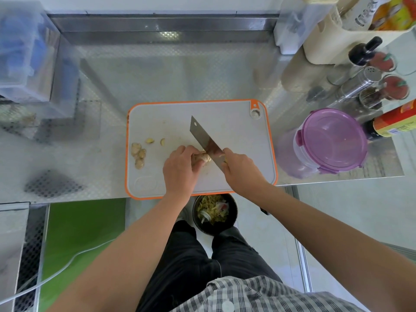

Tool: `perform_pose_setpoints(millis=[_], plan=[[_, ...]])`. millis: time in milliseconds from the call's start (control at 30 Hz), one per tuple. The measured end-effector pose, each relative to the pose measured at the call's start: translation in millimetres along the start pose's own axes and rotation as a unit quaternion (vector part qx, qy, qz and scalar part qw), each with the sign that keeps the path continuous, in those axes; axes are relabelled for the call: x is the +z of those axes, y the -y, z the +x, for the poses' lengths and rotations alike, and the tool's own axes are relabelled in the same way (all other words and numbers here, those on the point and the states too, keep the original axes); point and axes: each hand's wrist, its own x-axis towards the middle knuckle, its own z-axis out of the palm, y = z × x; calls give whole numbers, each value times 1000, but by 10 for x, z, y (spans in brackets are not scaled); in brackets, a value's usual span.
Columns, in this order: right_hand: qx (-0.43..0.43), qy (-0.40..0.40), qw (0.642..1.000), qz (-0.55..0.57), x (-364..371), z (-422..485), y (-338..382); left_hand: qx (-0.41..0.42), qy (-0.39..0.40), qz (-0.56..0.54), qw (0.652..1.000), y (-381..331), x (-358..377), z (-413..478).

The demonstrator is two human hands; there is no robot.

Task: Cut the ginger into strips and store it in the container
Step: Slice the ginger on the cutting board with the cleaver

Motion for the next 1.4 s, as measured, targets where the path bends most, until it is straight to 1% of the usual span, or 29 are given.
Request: perform_pose_setpoints(millis=[167,267,367,533,700,833,967,1100,1400], plan=[[11,22,999,-43,-26,-22,62,-3,-12,-12,1000,-3,18,-15],[17,25,998,-49,-29,-17,82,-6,-15,-21,1000,-6,21,-7],[22,22,999,-36,3,27,107,-2,-14,-14,1000,4,25,12],[43,26,999,-16,172,182,128,3,-8,-36,999,21,27,10],[33,12,999,25,185,197,37,0,-2,-37,999,13,4,22],[-3,-25,998,57,-2,149,30,-3,-1,-26,1000,22,1,26],[-15,-3,1000,6,-84,49,32,-12,3,-30,999,22,8,29],[1,22,999,-31,-44,4,26,-17,0,-33,999,0,-10,30],[19,33,999,-31,-2,62,92,-10,-1,-41,999,13,6,37]])
